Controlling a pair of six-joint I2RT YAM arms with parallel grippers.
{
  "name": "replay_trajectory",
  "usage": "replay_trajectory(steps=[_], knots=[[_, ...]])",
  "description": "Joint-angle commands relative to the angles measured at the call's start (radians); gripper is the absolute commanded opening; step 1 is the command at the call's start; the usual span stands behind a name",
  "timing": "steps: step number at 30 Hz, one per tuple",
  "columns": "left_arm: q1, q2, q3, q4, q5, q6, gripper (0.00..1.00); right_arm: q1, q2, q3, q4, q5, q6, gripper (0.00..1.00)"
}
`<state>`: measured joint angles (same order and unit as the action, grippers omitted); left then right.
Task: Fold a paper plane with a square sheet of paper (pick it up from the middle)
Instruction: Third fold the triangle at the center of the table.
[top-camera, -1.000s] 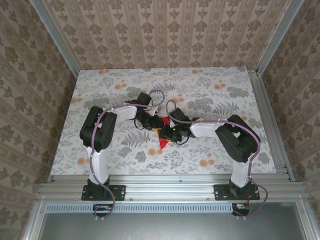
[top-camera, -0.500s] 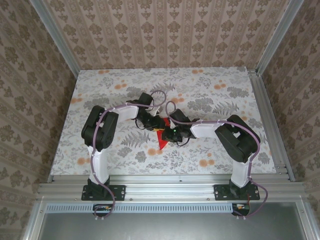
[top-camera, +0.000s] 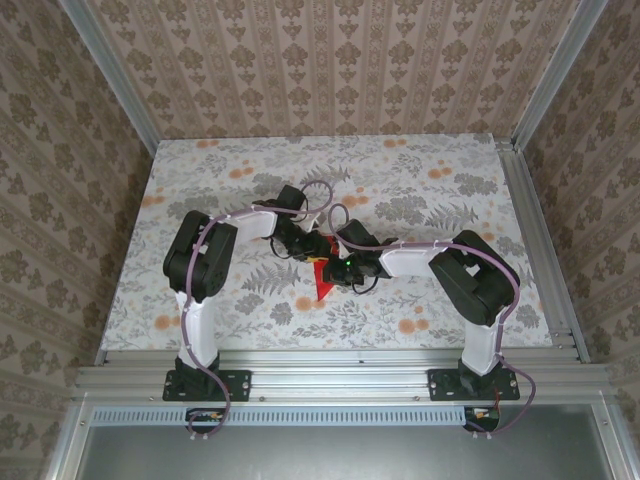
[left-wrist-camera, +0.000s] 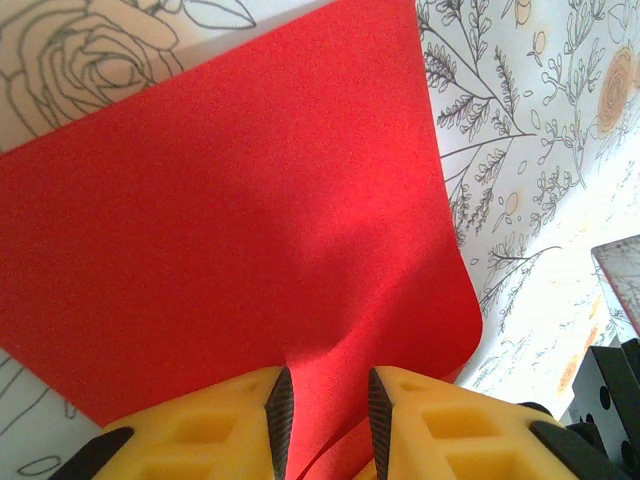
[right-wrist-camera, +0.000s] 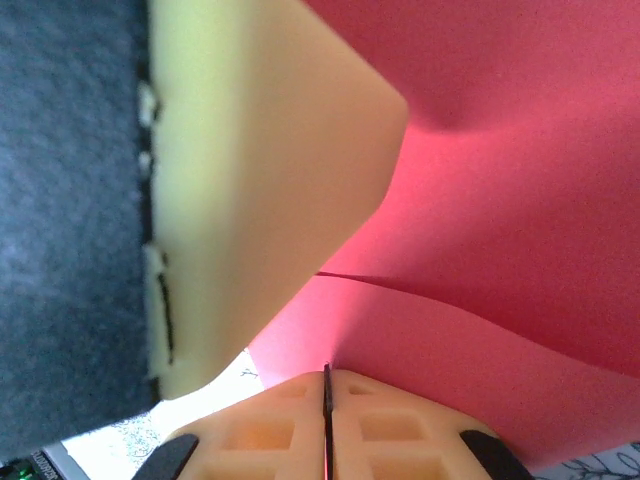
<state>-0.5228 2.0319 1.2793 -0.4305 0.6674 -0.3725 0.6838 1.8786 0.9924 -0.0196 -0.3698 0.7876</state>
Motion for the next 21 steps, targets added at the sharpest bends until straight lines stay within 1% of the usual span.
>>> replay_trajectory(steps=[1,13,21], knots=[[-0.006,0.038,0.005,-0.023,-0.009,0.024,0.31,0.006,0.016,-0.008,-0.033,0.029,0.0,0.12],[-0.009,0.034,-0.004,-0.015,-0.003,0.017,0.31,0.005,0.007,-0.017,-0.01,0.068,0.051,0.13],[-0.009,0.032,-0.012,-0.011,-0.002,0.018,0.31,0.003,0.006,-0.026,0.031,0.055,0.074,0.13]])
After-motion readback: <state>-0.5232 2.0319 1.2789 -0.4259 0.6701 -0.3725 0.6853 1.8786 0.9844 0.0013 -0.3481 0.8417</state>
